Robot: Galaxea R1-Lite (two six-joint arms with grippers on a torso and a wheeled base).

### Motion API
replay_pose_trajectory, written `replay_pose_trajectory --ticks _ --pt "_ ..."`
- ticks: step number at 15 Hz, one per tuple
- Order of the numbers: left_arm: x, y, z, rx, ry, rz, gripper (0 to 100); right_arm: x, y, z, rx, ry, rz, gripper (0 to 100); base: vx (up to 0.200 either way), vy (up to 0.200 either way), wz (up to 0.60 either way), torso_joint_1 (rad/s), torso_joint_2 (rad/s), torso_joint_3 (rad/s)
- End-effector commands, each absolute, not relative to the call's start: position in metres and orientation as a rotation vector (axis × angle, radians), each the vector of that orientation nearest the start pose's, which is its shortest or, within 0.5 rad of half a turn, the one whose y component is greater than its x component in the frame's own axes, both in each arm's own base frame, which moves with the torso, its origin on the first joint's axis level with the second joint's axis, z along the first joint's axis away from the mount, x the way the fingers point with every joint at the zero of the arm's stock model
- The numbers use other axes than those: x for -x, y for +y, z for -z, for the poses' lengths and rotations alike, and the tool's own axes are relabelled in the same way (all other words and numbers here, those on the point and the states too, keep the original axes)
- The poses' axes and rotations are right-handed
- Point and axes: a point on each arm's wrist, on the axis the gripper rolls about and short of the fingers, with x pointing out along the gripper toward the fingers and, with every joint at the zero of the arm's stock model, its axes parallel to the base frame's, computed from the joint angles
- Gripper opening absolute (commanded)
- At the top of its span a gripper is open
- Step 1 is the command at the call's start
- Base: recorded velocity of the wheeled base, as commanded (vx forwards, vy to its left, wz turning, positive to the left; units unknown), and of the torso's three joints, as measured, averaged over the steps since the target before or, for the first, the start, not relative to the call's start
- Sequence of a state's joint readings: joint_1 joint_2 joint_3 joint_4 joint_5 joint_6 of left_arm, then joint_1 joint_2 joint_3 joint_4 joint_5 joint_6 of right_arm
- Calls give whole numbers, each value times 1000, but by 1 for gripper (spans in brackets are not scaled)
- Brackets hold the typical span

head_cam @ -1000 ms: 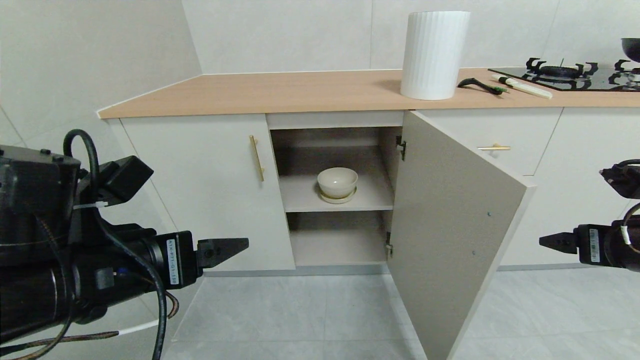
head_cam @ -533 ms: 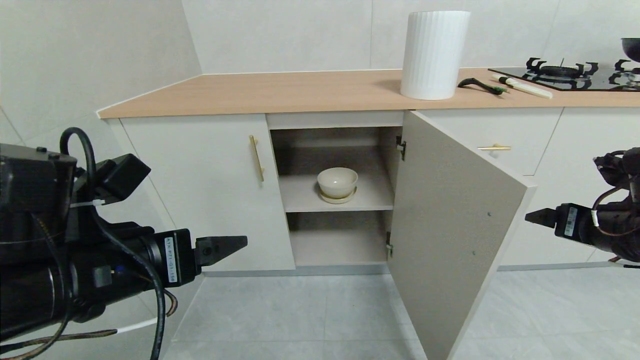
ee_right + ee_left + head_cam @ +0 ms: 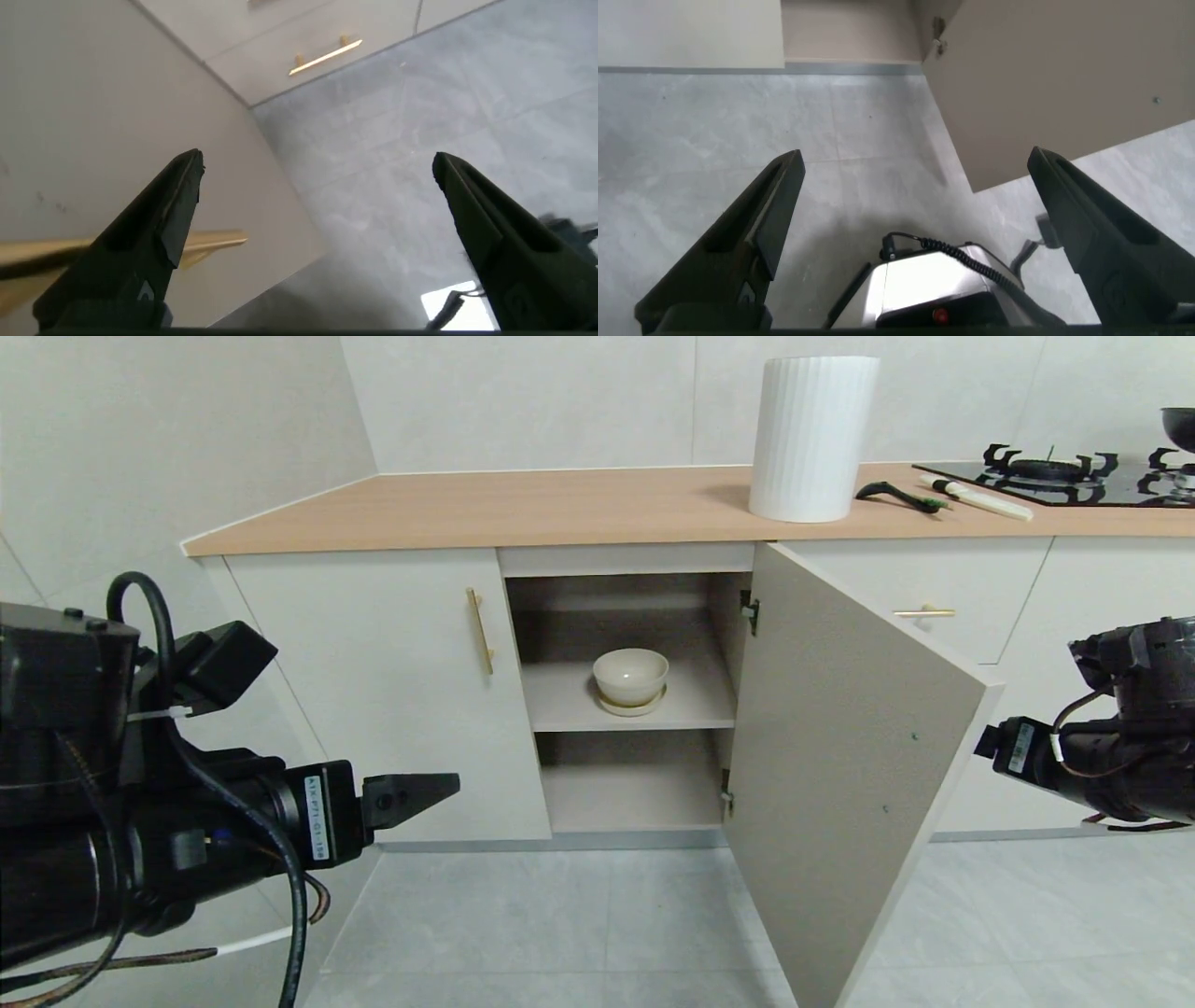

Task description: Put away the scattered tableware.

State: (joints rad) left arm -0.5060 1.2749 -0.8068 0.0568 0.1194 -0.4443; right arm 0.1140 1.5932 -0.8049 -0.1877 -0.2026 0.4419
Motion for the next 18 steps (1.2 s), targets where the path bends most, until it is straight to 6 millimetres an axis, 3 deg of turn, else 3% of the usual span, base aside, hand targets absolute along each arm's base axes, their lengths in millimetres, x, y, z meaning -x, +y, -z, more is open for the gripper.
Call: replay_pose_trajectory --ticks 1,11,15,18 --pt "-168 -90 -224 268 574 258 100 -268 33 -168 -332 580 196 100 0 0 0 0 0 0" --pt "-169 -91 -225 270 573 258 100 -258 85 -155 -343 649 50 100 0 0 0 0 0 0" --pt "-169 -91 -227 275 554 263 100 -267 110 -147 -335 673 -41 100 0 0 0 0 0 0" --pt "-170 -91 -226 271 560 262 100 -278 132 -157 -268 666 -205 100 0 0 0 0 0 0"
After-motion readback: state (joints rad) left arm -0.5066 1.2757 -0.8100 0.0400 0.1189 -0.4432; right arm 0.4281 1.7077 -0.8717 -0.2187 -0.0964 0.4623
